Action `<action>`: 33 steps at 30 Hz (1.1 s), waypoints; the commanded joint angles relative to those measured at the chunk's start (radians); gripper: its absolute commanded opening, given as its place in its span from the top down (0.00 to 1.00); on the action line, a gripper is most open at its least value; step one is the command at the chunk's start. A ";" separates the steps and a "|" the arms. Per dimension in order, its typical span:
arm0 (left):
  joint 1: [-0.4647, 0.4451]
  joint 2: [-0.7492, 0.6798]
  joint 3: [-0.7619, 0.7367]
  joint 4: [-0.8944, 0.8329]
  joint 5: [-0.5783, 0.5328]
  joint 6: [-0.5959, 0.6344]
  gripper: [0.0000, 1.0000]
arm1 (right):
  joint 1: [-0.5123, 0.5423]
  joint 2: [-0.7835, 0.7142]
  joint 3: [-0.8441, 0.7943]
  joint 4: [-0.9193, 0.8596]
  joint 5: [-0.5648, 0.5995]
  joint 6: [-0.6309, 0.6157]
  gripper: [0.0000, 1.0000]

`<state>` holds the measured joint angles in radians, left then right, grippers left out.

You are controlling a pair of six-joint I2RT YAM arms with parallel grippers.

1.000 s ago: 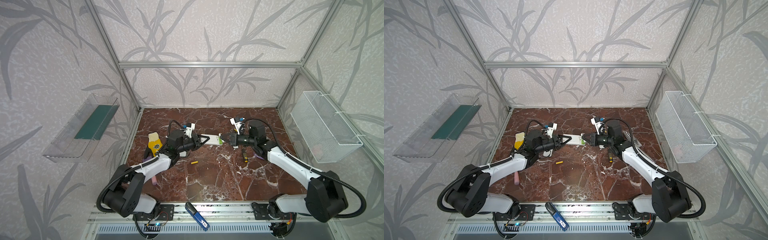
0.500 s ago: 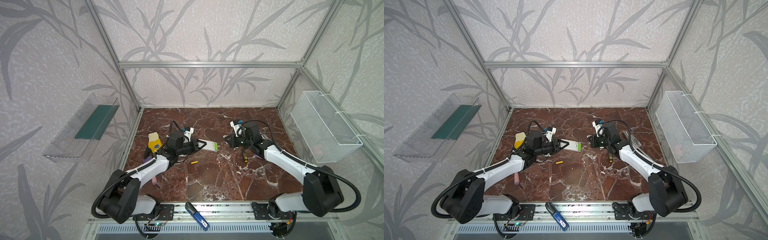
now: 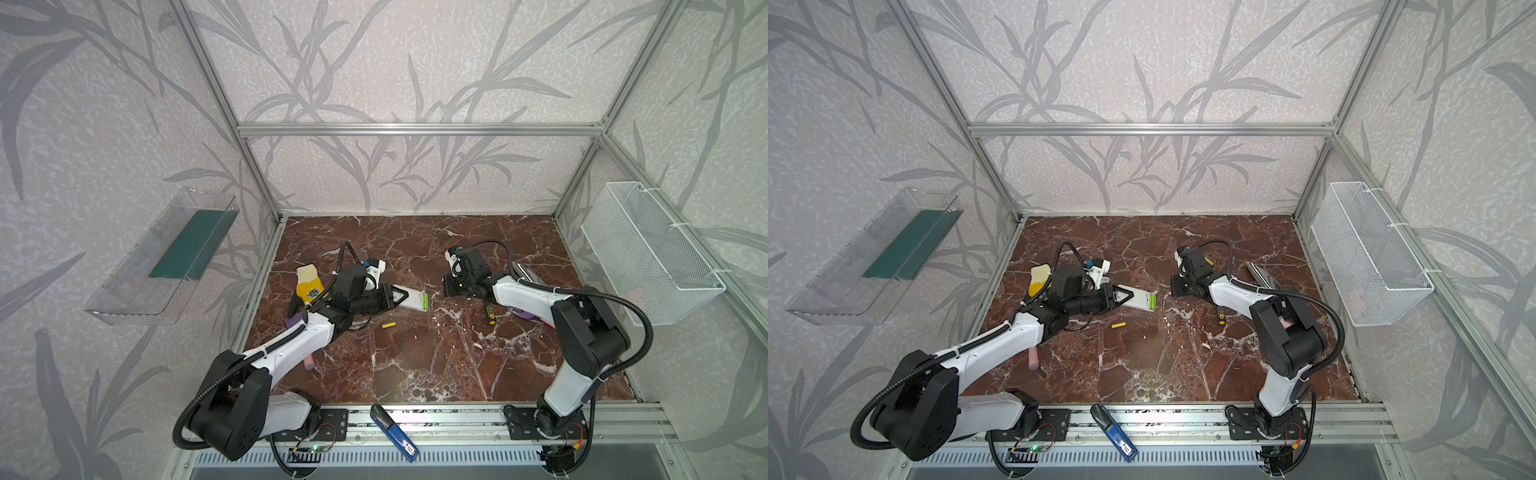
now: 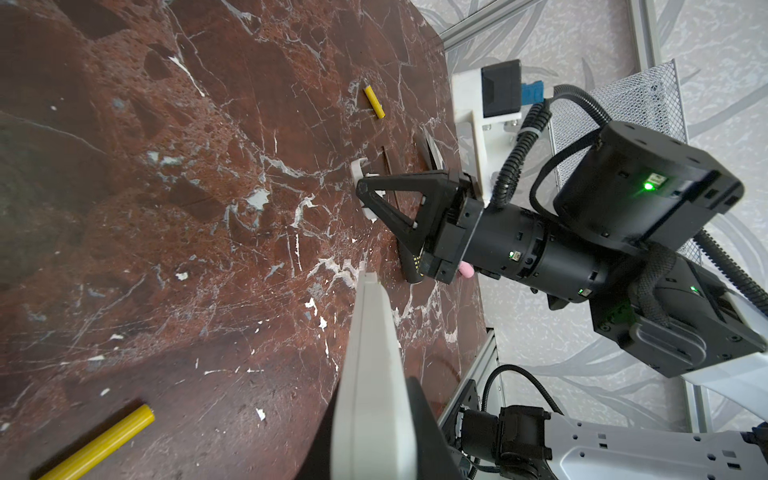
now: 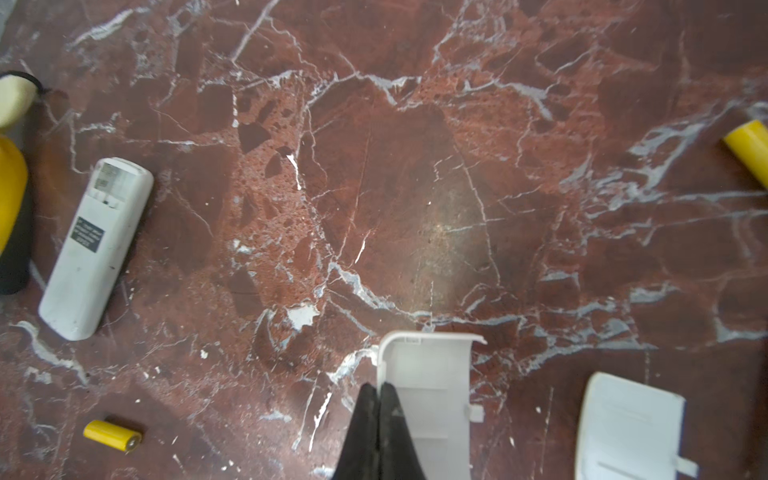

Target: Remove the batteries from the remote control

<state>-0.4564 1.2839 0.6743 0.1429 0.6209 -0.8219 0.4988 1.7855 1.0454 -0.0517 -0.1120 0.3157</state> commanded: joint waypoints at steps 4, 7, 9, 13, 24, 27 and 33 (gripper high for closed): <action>-0.002 -0.027 -0.002 -0.008 -0.002 0.031 1.00 | 0.008 0.080 0.049 -0.006 0.067 -0.016 1.00; -0.002 -0.025 -0.001 -0.017 -0.008 0.033 1.00 | 0.008 0.104 0.065 -0.017 0.062 -0.025 1.00; -0.001 -0.023 0.001 -0.029 -0.017 0.039 1.00 | 0.008 0.116 0.077 -0.031 0.054 -0.034 1.00; -0.002 -0.025 0.007 -0.063 -0.040 0.046 1.00 | 0.007 0.123 0.095 -0.063 0.047 -0.057 0.95; -0.002 -0.025 0.016 -0.080 -0.040 0.048 1.00 | -0.003 0.126 0.124 -0.116 0.004 -0.113 0.79; -0.001 -0.022 0.027 -0.095 -0.035 0.056 1.00 | -0.004 0.081 0.117 -0.110 -0.027 -0.171 0.74; -0.002 -0.020 0.046 -0.140 -0.033 0.085 1.00 | -0.002 -0.045 0.089 -0.134 -0.169 -0.395 0.63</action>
<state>-0.4564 1.2839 0.6819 0.0250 0.5915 -0.7696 0.5003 1.8378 1.1339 -0.1646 -0.1864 0.0639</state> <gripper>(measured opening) 0.176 0.355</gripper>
